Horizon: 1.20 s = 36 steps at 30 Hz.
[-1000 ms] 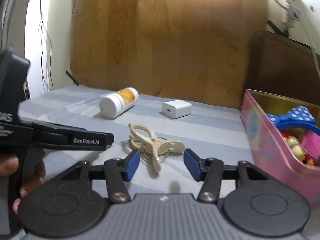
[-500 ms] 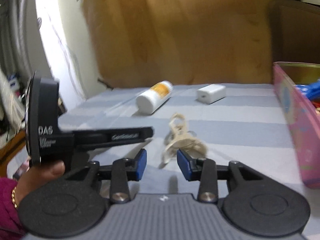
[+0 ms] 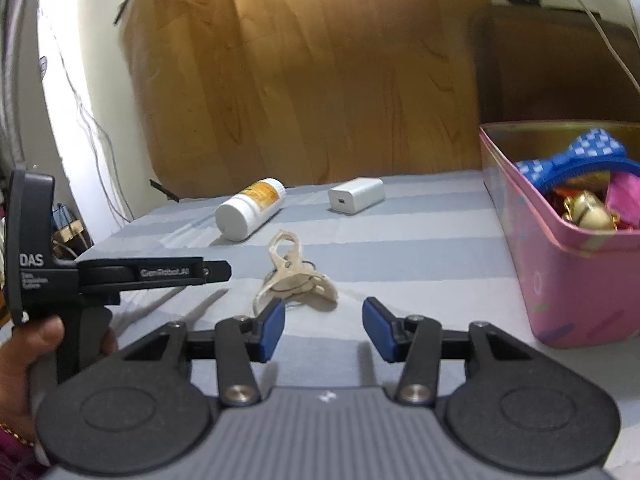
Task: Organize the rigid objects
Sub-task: 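Grasp the wooden tongs with the right tool and lift, then carry the tongs into the pink tin and open the right tool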
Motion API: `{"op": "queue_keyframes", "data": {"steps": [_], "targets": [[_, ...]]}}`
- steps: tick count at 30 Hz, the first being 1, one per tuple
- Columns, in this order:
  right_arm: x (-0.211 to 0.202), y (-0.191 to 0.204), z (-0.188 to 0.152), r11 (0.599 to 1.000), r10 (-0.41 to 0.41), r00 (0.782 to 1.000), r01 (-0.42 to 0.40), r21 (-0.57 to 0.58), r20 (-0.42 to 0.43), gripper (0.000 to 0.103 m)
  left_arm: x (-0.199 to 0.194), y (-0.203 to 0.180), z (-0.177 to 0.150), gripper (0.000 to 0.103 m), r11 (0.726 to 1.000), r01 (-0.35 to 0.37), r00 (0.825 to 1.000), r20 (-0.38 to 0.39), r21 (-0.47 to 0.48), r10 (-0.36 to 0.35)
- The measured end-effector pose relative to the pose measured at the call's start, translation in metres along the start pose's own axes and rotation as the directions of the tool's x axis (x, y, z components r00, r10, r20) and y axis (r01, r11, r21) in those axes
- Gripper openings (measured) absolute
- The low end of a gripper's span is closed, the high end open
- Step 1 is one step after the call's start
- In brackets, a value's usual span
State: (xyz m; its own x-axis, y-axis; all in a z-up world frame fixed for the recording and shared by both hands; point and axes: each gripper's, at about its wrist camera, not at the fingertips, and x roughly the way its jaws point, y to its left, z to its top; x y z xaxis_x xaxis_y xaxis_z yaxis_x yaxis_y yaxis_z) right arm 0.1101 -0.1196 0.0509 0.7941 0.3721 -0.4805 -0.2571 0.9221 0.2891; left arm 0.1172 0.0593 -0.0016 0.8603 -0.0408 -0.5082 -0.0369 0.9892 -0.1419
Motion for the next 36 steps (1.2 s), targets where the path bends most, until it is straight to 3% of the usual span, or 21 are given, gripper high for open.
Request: {"op": "queue_keyframes", "data": {"steps": [5,10,11,15,19,22,24,26,31,36], "targets": [[-0.001,-0.004,0.002,1.000,0.007,1.000,-0.007,0.018,-0.010,0.045,-0.040,-0.008,-0.010,0.058,0.993,0.106,0.993,0.056,0.042,-0.109],[0.003,0.006,0.007,0.997,-0.024,1.000,0.024,-0.080,0.000,0.045,-0.042,-0.033,-0.010,0.052,0.977,0.161,0.985,0.036,0.139,-0.168],[0.007,0.007,0.012,0.989,-0.071,0.997,0.071,-0.133,0.006,0.045,-0.039,-0.039,-0.009,0.052,0.974,0.165,0.985,0.024,0.153,-0.170],[0.015,-0.001,0.018,0.987,-0.060,0.998,0.056,-0.154,-0.019,0.045,-0.029,-0.058,-0.009,0.049,0.961,0.182,0.983,-0.012,0.209,-0.184],[0.024,-0.005,0.022,0.980,0.001,0.997,-0.016,-0.197,-0.075,0.038,-0.023,-0.068,-0.009,0.028,0.950,0.181,0.983,-0.037,0.255,-0.178],[0.035,-0.004,0.026,0.970,0.020,0.995,-0.043,-0.239,-0.095,0.036,-0.012,-0.066,-0.007,0.020,0.954,0.178,0.984,-0.061,0.242,-0.168],[0.044,-0.004,0.026,0.966,0.041,0.992,-0.068,-0.248,-0.116,0.030,-0.010,-0.065,-0.006,0.019,0.952,0.192,0.981,-0.062,0.240,-0.182],[0.055,-0.008,0.027,0.969,0.083,0.980,-0.122,-0.217,-0.183,0.008,-0.006,-0.069,-0.007,0.011,0.945,0.187,0.982,-0.079,0.267,-0.172],[0.044,-0.012,0.025,0.974,0.091,0.986,-0.117,-0.195,-0.136,0.008,-0.005,-0.074,-0.012,0.010,0.943,0.198,0.979,-0.107,0.269,-0.175],[0.028,-0.010,0.025,0.976,0.077,0.995,-0.088,-0.200,-0.061,0.007,-0.021,-0.084,0.000,0.006,0.946,0.155,0.986,0.008,0.284,-0.164]]}}
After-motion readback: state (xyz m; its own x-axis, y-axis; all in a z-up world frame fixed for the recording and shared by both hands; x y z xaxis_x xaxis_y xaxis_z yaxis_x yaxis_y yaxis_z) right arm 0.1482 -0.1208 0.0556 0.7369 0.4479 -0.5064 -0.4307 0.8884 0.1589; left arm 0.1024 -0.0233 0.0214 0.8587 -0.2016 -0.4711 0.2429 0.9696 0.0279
